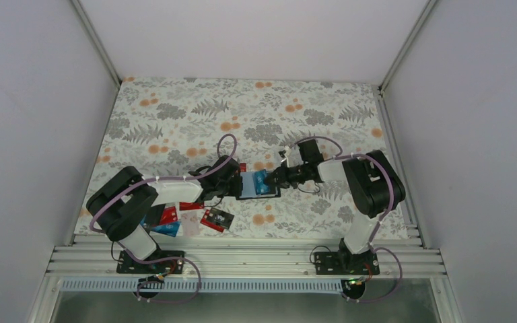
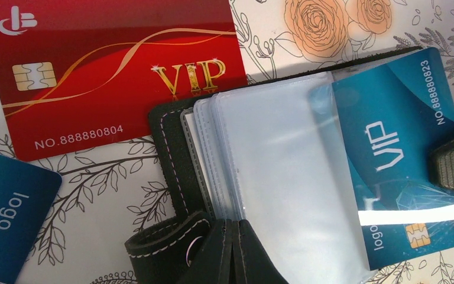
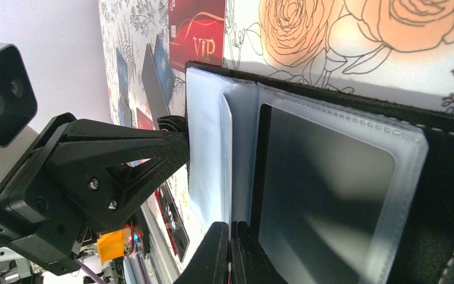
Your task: Put the credit cards into the card holder
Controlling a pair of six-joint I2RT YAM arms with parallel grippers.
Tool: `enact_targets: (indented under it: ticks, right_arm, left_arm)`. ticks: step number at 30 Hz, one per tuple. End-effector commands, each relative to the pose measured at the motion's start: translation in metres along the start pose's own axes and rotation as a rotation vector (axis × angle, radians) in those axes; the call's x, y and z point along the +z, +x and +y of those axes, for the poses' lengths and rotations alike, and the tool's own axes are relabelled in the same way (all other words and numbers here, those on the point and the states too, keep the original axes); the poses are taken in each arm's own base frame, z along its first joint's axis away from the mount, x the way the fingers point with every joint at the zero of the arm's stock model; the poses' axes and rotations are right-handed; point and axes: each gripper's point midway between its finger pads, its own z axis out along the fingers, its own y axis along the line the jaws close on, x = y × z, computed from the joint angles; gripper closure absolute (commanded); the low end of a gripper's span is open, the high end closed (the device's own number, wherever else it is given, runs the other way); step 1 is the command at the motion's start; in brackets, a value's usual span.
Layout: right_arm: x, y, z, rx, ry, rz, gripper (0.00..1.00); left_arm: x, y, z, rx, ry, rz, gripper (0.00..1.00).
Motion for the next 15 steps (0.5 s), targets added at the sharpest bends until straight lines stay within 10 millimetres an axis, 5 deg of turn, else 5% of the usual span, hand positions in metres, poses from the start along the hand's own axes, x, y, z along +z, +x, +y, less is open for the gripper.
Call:
enact_targets:
  ticks: [1,15]
  right_arm:
    - [0.004,0.006,-0.001,0.008,-0.012,0.001,0.96]
    - [0.014,0.006,0.003,0.041,-0.001,-0.025,0.96]
  left_arm:
    - [0.009,0.027,0.024,0.011,-0.085,0.081,0.98]
    - [0.008,0.029,0.024,0.005,-0.080,0.081,0.98]
